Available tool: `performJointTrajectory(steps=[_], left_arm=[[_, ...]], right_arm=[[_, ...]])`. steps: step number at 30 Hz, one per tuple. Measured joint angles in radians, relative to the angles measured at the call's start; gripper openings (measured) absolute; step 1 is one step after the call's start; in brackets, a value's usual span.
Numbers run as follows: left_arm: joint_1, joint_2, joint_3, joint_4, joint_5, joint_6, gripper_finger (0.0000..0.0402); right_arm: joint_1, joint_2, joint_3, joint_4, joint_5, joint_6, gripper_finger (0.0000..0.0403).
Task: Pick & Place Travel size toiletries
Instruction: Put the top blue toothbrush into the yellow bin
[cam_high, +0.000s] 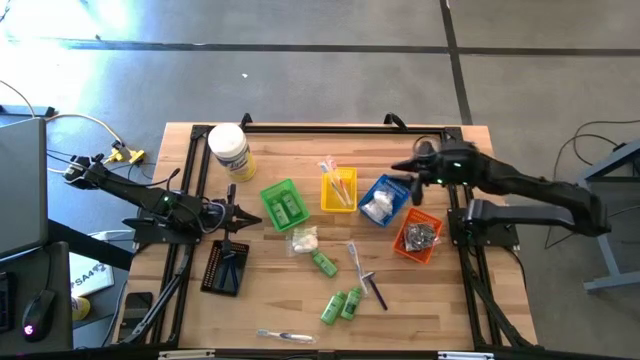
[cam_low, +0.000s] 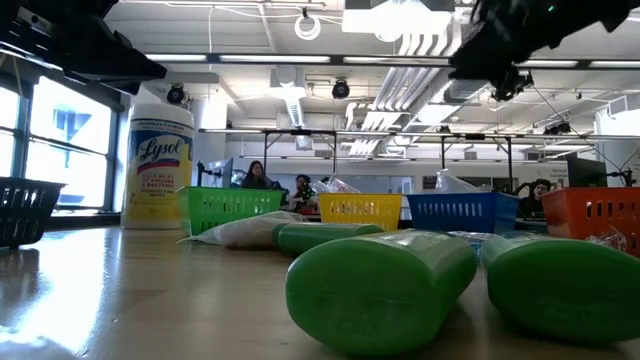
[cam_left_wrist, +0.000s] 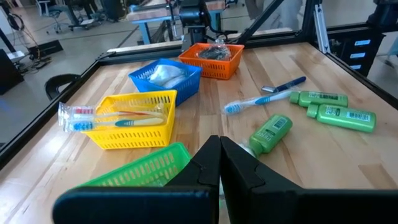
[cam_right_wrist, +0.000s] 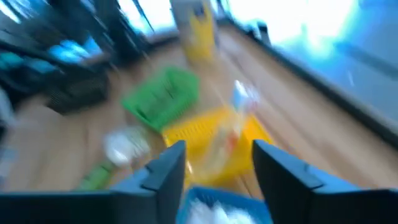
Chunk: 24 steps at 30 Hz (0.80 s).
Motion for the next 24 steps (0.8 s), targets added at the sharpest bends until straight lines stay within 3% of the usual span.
performJointTrajectory(steps=[5, 8, 14, 20, 24], left_arm=[[0.000, 0.000, 0.000, 0.035, -0.020, 0.005, 0.0001], [0.000, 0.001, -0.016, 0.059, -0.040, 0.034, 0.0001], [0.001, -0.006, -0.075, 0.134, -0.209, 0.066, 0.0001], [0.000, -0.139, -0.081, 0.085, -0.183, 0.102, 0.0001], [0.000, -0.232, -0.094, 0.029, -0.183, 0.098, 0.0001]], right_arm=[[0.064, -0.180, -0.135, 0.238, -0.119, -0.038, 0.0063], [0.093, -0.261, -0.219, 0.306, -0.114, -0.043, 0.0012], [0.141, -0.330, -0.334, 0.337, -0.016, -0.028, 0.0003], [0.239, -0.353, -0.386, 0.342, -0.012, -0.009, 0.0002], [0.292, -0.429, -0.419, 0.332, 0.062, -0.048, 0.0002]])
